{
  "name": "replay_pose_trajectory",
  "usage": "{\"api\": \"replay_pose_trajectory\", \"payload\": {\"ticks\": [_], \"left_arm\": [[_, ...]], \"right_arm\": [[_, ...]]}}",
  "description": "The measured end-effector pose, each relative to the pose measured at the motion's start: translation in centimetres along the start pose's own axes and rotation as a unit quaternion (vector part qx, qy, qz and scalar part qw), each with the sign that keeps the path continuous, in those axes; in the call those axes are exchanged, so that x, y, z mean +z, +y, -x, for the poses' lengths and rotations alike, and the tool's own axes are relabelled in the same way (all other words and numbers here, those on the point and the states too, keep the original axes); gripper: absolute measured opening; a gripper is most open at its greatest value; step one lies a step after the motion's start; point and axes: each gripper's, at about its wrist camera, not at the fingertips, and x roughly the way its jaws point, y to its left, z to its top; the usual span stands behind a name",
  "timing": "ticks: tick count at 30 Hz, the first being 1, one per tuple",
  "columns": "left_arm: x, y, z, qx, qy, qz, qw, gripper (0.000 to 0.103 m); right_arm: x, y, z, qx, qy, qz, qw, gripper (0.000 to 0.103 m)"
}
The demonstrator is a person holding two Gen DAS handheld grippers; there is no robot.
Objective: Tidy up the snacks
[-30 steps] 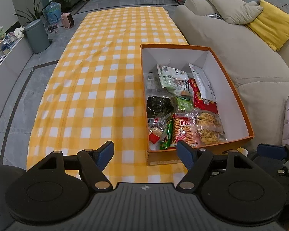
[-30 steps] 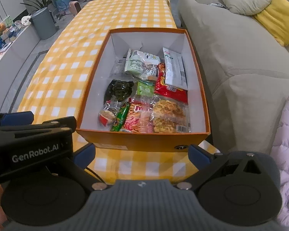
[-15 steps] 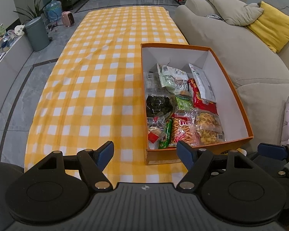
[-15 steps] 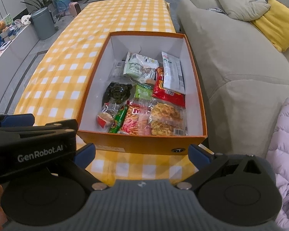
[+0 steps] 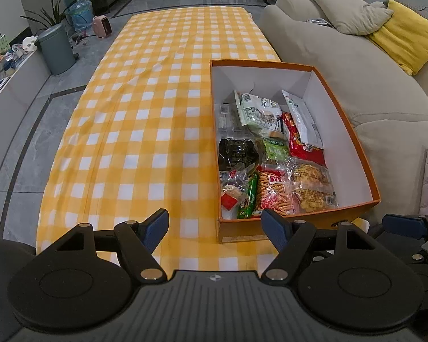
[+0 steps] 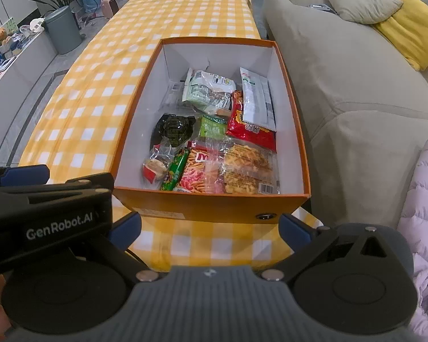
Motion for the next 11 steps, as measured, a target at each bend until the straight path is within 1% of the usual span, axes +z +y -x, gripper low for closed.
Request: {"api": "replay_pose_trajectory", "payload": {"ticks": [7, 11], "left_arm": [[-0.03, -0.04, 0.01, -0.006, 0.002, 0.002, 1.0, 0.086], [-0.01, -0.24, 0.03, 0.0, -0.005, -0.003, 1.0, 0.086]], "right_arm": [[-0.02, 0.05, -0.21, 0.005, 0.002, 0.0, 1.0, 0.099], [-0.04, 0.02, -0.24, 0.007, 0.001, -0.001, 1.0, 0.099]]}}
